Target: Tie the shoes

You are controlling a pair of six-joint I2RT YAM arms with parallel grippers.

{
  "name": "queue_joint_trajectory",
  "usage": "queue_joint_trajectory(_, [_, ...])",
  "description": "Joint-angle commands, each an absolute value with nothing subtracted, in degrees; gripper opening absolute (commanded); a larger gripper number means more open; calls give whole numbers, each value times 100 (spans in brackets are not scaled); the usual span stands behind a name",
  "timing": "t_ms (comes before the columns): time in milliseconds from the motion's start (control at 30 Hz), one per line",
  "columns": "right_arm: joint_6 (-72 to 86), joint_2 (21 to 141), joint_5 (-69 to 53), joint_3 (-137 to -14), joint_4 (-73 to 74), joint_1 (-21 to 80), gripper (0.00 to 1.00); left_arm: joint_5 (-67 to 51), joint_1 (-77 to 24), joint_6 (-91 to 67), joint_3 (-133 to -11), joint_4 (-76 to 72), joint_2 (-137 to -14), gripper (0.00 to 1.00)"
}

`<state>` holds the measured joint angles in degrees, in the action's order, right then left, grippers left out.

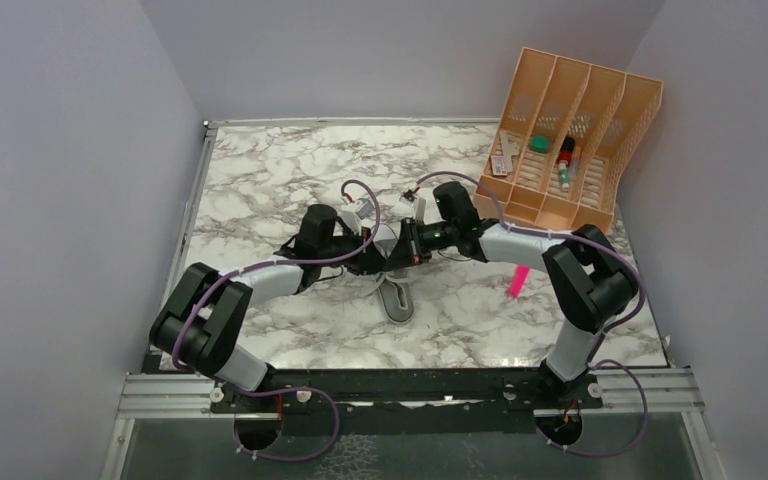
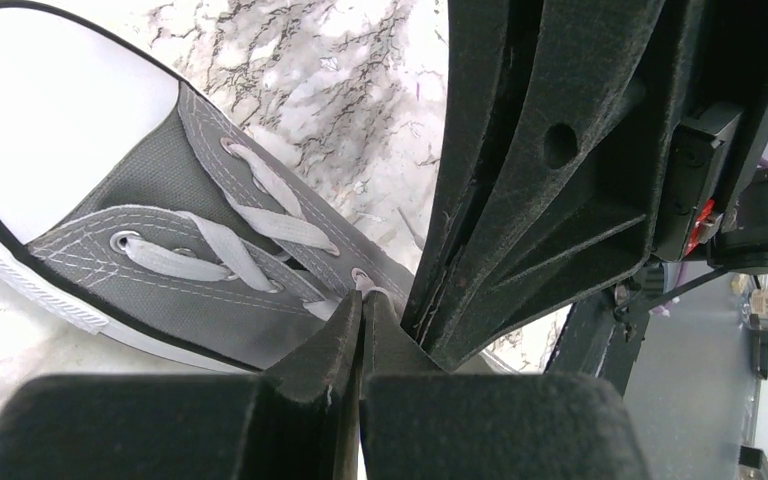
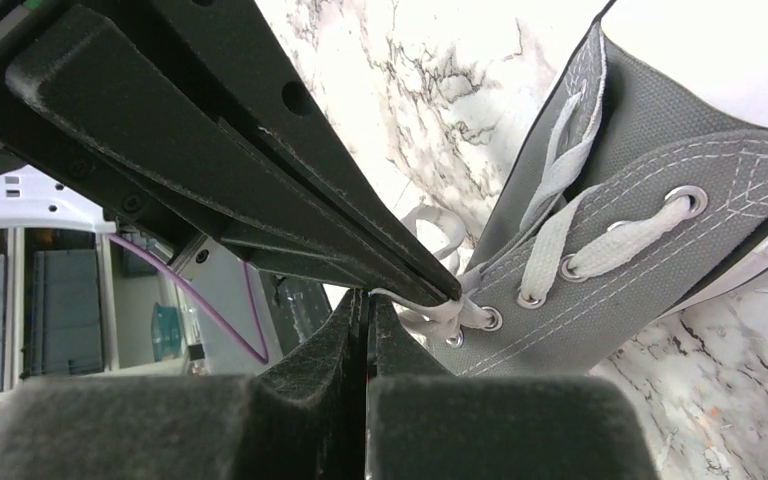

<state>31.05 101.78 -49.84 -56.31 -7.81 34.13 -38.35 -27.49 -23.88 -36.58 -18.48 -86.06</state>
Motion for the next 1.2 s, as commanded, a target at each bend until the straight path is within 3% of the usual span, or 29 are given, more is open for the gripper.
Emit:
queue_joint_trajectory(0, [3315,9940,-4883,-5620,-1179,3573,7,-4148,-2821,-2596,-3379,-2537,-8613,0])
queue_joint_trajectory(433, [2778,9719,-4624,-6161,332,3570,37,-4425,-2821,-2426,-3364,-3023,-8936,0])
queue_joint_trajectory(500, [2664,9646,-4536,-6265,642,3570,45,-4455,-2821,-2415,-3372,-3028,-8987,0])
queue_joint_trajectory(600, [2490,9515,-4403,-6388,1043,3568,49,-4447,-2821,-2384,-3357,-3024,-9029,0])
queue_joint_trajectory(1033, [2107,9233,-3866,-6571,2228,3450,52,-4438,-2820,-2386,-3342,-3027,-9074,0])
queue_joint_trajectory(1167, [2332,9221,-3981,-6332,2014,3094,41,-4430,-2820,-2383,-3337,-3028,-9046,0])
